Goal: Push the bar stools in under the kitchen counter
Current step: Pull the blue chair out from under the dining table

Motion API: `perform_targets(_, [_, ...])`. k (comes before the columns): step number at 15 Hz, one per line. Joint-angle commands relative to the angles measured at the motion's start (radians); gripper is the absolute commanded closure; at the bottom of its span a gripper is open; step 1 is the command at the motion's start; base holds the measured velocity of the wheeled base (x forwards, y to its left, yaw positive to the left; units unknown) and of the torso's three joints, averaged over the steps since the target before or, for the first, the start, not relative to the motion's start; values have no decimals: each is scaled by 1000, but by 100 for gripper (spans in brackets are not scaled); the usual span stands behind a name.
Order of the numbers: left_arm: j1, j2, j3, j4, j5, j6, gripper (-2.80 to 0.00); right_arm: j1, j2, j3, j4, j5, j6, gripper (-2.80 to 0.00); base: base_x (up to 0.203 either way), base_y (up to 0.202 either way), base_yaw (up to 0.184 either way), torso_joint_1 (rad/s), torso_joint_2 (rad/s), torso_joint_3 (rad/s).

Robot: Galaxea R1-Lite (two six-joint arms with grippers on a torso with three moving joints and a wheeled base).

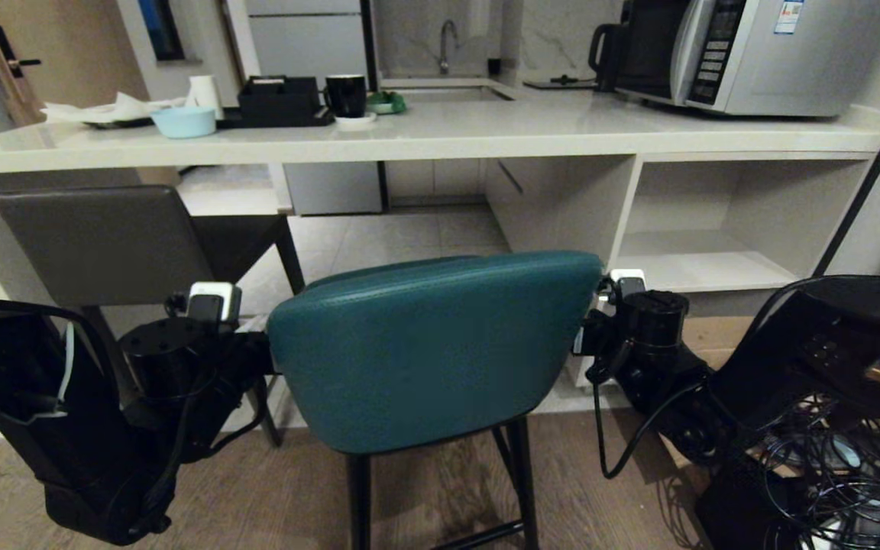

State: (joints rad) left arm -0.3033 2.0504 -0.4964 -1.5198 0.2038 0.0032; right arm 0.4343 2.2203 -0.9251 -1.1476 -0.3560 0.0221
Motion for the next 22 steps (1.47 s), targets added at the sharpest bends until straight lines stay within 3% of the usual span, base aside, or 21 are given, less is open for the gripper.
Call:
perform_targets(1, [-8,13,1,-10,-6,-2,0,-2,19,-28,-3,9,-1,0,0,0,0,0,0,0])
perform_targets(6, [16,1,37,-10,15,-8,0,-21,0,-11,-7,7,2,0,0,0,0,0,0,0])
perform_targets(8, [100,14,31,-10,88,-21,0,-53,-29,21,-7,8,3,0,0,0,0,0,0,0])
perform_targets(11, [170,-21,27,-10,105,-88,0,-136,-57,40,-11,12,9,0,0,0,0,0,0,0])
perform_targets(15, [165,-89,61,-10,88,-92,0,-174,-170,111,-8,14,10,0,0,0,0,0,0,0])
perform_targets(18, [135,-249,228,-10,12,-92,0,-184,-327,231,-8,10,11,0,0,0,0,0,0,0])
perform_targets(22, [124,-446,359,-10,-13,-85,0,-186,-610,364,16,7,6,0,0,0,0,0,0,0])
